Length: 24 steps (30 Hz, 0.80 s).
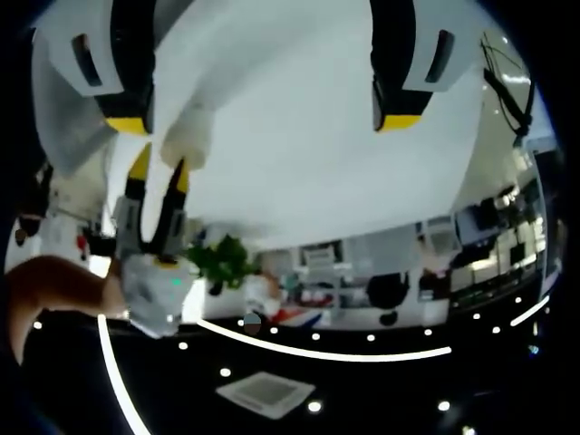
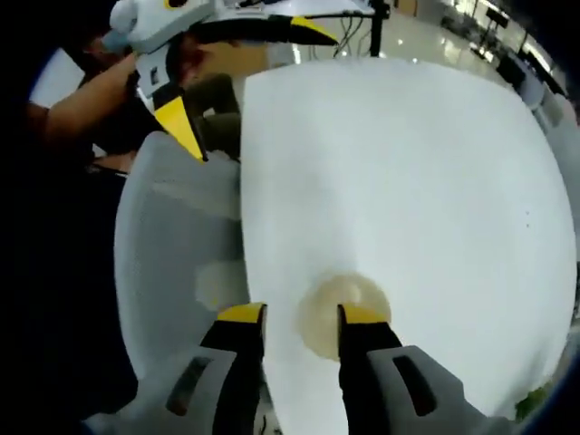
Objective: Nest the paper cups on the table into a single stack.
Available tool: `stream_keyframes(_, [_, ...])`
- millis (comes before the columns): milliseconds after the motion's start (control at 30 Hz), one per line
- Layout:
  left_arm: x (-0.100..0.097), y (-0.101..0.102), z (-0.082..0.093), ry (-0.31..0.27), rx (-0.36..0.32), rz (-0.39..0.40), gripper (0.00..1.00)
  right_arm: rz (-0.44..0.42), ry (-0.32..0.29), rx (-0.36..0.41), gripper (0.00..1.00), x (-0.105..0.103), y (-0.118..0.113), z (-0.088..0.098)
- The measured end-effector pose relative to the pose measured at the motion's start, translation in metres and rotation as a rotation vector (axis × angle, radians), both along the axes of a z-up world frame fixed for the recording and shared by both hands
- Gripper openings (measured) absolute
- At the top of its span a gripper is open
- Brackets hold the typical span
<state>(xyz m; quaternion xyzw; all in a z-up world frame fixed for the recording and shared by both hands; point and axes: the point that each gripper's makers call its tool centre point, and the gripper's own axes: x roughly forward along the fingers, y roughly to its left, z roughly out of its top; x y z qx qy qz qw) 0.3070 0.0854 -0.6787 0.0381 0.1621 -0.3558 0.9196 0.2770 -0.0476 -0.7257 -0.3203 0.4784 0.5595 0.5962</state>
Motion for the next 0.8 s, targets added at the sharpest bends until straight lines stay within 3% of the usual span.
stream_keyframes(100, [0.001,-0.004,0.001,-0.003,-0.002,-0.010,0.99,-0.004,-0.082,0.120,0.40,0.012,-0.001,0.018])
stream_keyframes(133, [0.001,-0.005,0.001,-0.005,-0.004,-0.015,0.99,0.008,-0.093,0.144,0.43,0.013,-0.003,0.022])
stream_keyframes(233, [0.002,-0.008,0.004,-0.025,-0.004,-0.022,0.99,-0.069,-0.083,0.190,0.50,0.016,-0.014,0.029])
stream_keyframes(367, [0.002,-0.013,0.005,-0.022,-0.021,-0.031,0.99,-0.107,-0.162,0.240,0.66,0.024,-0.030,0.035])
stream_keyframes(433, [0.002,-0.016,0.005,-0.022,-0.023,-0.040,0.99,-0.138,-0.155,0.305,0.80,0.020,-0.034,0.037])
stream_keyframes(500, [0.002,-0.020,0.005,-0.023,-0.026,-0.050,0.99,-0.165,-0.199,0.363,0.87,0.023,-0.039,0.040])
stream_keyframes(633, [-0.002,-0.031,0.007,-0.030,-0.080,-0.085,0.99,-0.239,-0.236,0.431,1.00,0.024,-0.050,0.030])
stream_keyframes(800, [-0.007,-0.039,-0.004,-0.039,-0.057,-0.098,0.99,-0.301,-0.324,0.541,1.00,0.029,-0.056,0.027])
